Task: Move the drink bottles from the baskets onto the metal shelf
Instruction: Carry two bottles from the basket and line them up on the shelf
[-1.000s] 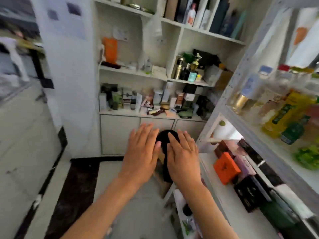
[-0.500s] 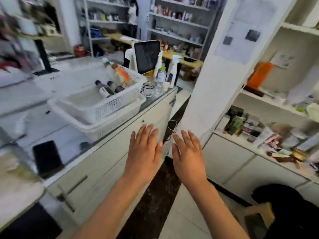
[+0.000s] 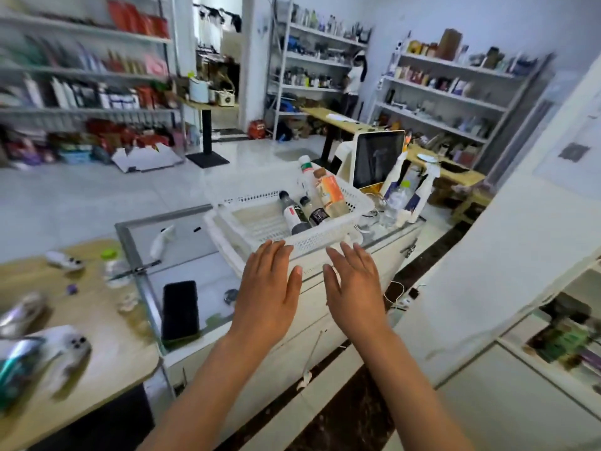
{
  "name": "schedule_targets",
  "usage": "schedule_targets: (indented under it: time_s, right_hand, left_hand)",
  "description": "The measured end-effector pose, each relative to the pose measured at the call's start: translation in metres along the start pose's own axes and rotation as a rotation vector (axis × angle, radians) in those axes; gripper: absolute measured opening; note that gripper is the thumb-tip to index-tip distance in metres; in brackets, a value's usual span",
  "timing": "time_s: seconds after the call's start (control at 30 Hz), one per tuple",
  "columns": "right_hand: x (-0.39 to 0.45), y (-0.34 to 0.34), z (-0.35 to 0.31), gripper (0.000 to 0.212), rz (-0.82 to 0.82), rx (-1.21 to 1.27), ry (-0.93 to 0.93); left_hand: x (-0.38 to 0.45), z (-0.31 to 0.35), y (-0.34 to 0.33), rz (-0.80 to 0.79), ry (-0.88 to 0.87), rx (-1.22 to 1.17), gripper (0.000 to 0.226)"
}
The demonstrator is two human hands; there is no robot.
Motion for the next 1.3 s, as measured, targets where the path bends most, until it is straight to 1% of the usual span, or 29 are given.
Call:
schedule_targets:
  time_s: [0.1,0.23,0.3,0.4,0.47,0.57,0.67,0.7,0.77,0.83,0.87,0.93,1.0,1.03,1.1,1.13,1.23,1.3]
  right_hand:
    - [0.037,-0.010,0.004,0.040,-0.015,0.026,0.024]
    - [0.098,-0.031,0.020,0.039,-0.065,0.027,0.039]
    - [0.129,-0.039,0.034,0.039,-0.099,0.029,0.023]
    - [0.173,-0.049,0.053,0.038,-0.143,0.060,0.025]
    - [0.201,-0.057,0.065,0.038,-0.192,0.084,0.031]
    - [0.238,-0.074,0.078,0.036,-0.311,0.118,0.020]
    - [0.268,-0.097,0.086,0.028,-0.464,0.077,-0.031]
    - [0.275,-0.106,0.086,0.026,-0.508,0.047,-0.042]
    - [0.286,-0.120,0.085,0.024,-0.579,-0.034,-0.045]
    - [0.294,-0.130,0.083,0.024,-0.612,-0.121,-0.045]
    - [0.296,-0.133,0.082,0.024,-0.623,-0.154,-0.045]
    - [0.301,-0.140,0.082,0.025,-0.639,-0.195,-0.041]
    - [0.305,-0.146,0.081,0.024,-0.661,-0.211,-0.043]
    - [0.306,-0.150,0.080,0.023,-0.680,-0.208,-0.047]
    - [0.309,-0.156,0.078,0.030,-0.733,-0.199,-0.052]
    - [0.310,-0.158,0.075,0.035,-0.759,-0.205,-0.048]
    - [0.311,-0.167,0.067,0.043,-0.803,-0.263,-0.012]
    - [0.311,-0.172,0.064,0.047,-0.811,-0.285,-0.009]
  left_hand:
    - [0.025,-0.010,-0.003,0.052,0.004,0.004,0.053]
    - [0.067,-0.023,-0.018,0.084,0.021,0.094,0.054]
    - [0.094,-0.021,-0.029,0.068,0.035,0.107,0.051]
    - [0.139,-0.019,-0.047,0.038,0.103,0.098,0.040]
    - [0.171,-0.025,-0.067,0.005,0.176,0.082,0.040]
    - [0.207,-0.048,-0.101,-0.070,0.333,0.050,0.040]
    - [0.224,-0.075,-0.130,-0.151,0.542,-0.022,0.038]
    - [0.227,-0.082,-0.136,-0.168,0.588,-0.023,0.038]
    - [0.233,-0.096,-0.143,-0.191,0.611,0.060,0.040]
    - [0.243,-0.106,-0.147,-0.210,0.604,0.148,0.038]
    - [0.247,-0.111,-0.150,-0.238,0.630,0.159,0.037]
    - [0.254,-0.121,-0.160,-0.332,0.757,0.073,0.039]
    - [0.255,-0.128,-0.173,-0.431,0.898,-0.126,0.048]
    - [0.255,-0.130,-0.178,-0.472,0.948,-0.217,0.053]
    - [0.255,-0.133,-0.188,-0.534,1.008,-0.307,0.058]
    - [0.257,-0.133,-0.191,-0.542,1.024,-0.334,0.056]
    - [0.263,-0.133,-0.194,-0.546,1.060,-0.376,0.040]
    - [0.262,-0.137,-0.195,-0.576,1.099,-0.380,0.037]
Point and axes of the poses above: each hand's wrist, its own x-axis towards the middle knuckle, its own y-axis out of the back of the hand, z = x × y, the point moved 4 cm from there along x, towards the middle knuckle, and after that the axes turned 6 degrees about -y, right-handed, at the moved point
